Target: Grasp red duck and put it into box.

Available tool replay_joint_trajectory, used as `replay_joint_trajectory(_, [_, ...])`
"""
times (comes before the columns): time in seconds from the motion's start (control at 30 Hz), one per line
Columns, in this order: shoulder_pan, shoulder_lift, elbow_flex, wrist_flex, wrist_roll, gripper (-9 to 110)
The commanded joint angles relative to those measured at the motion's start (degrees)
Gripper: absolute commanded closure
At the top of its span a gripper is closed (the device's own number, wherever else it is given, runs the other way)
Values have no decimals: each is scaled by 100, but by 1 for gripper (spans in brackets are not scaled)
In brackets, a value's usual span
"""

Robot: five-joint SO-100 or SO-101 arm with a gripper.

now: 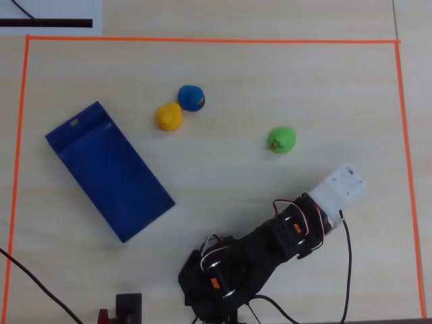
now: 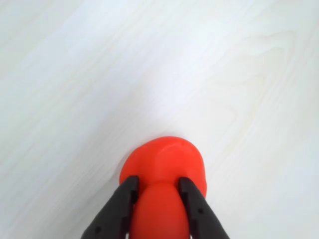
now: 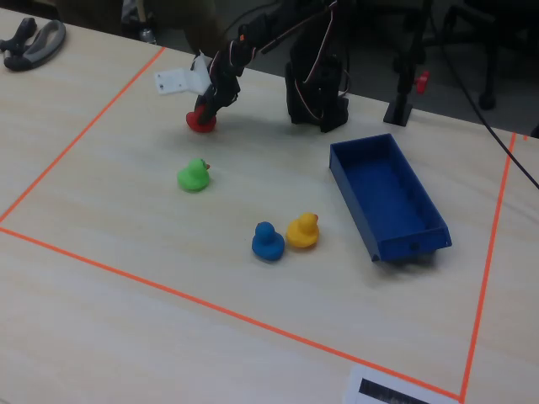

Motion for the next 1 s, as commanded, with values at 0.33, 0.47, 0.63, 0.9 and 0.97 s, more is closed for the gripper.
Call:
replay_joint_trajectory(0.33, [-1081,782,-2364,3120,2021,101])
replay_joint_trajectory(0.47, [-1846,1283,-3568,4395,2804,101])
replay_joint_trajectory(0.63, [-3463,1898,-4772,6012,3788,101])
replay_joint_trajectory(0.9, [-7365,2162,-4957,7102,6601,101])
replay_joint_trajectory(0.97, [-8051,1960,-4808,6926,7137,101])
